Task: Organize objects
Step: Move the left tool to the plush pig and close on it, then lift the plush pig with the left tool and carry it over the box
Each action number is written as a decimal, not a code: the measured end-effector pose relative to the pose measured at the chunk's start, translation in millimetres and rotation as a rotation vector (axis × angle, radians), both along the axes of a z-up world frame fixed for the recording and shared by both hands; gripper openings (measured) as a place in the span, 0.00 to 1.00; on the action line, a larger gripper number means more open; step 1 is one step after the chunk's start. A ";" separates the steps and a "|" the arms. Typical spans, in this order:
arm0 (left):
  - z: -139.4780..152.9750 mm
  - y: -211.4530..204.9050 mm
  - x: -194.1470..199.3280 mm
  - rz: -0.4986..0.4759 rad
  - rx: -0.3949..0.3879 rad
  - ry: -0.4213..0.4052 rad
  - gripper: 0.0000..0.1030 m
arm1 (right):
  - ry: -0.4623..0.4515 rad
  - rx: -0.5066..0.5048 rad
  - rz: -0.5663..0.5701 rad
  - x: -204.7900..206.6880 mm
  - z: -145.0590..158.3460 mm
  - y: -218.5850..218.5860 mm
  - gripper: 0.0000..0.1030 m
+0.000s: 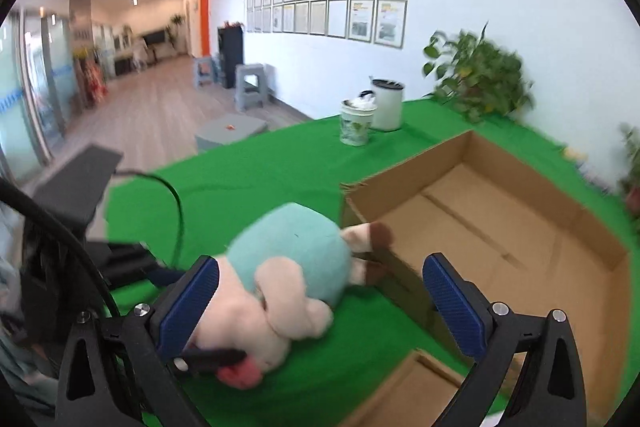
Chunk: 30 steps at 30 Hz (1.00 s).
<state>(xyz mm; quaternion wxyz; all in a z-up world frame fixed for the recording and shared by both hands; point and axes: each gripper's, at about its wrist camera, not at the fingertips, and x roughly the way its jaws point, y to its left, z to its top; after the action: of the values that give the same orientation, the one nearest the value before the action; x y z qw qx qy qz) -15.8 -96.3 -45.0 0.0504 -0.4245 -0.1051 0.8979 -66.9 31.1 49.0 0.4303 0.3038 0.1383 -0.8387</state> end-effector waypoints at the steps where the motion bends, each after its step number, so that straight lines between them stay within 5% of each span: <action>1: 0.1 -0.3 0.2 -0.001 0.002 -0.001 0.73 | -0.061 -0.041 0.010 -9.5 -2.4 -0.5 0.99; 6: 0.5 0.5 2.3 -0.008 -0.004 -0.007 0.72 | -0.324 -0.137 0.021 -51.3 -26.5 -8.2 1.00; 15: 0.9 6.3 12.1 -0.008 -0.033 0.007 0.69 | -0.660 -0.054 -0.065 -61.0 -82.1 -37.9 1.00; 23: 7.8 23.9 10.2 -0.004 -0.101 0.017 0.64 | -0.623 0.015 -0.186 -46.4 -84.5 -42.3 0.95; 30: 44.4 40.9 10.0 -0.029 -0.188 0.112 0.63 | -0.547 -0.112 -0.206 -45.4 -47.0 -15.8 0.83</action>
<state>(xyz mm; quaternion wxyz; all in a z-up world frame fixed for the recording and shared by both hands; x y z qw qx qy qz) -5.8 -55.4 -0.6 0.0290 -0.3779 -0.0111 0.9253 -112.3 15.3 2.0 0.3802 0.5067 -0.0610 -0.7713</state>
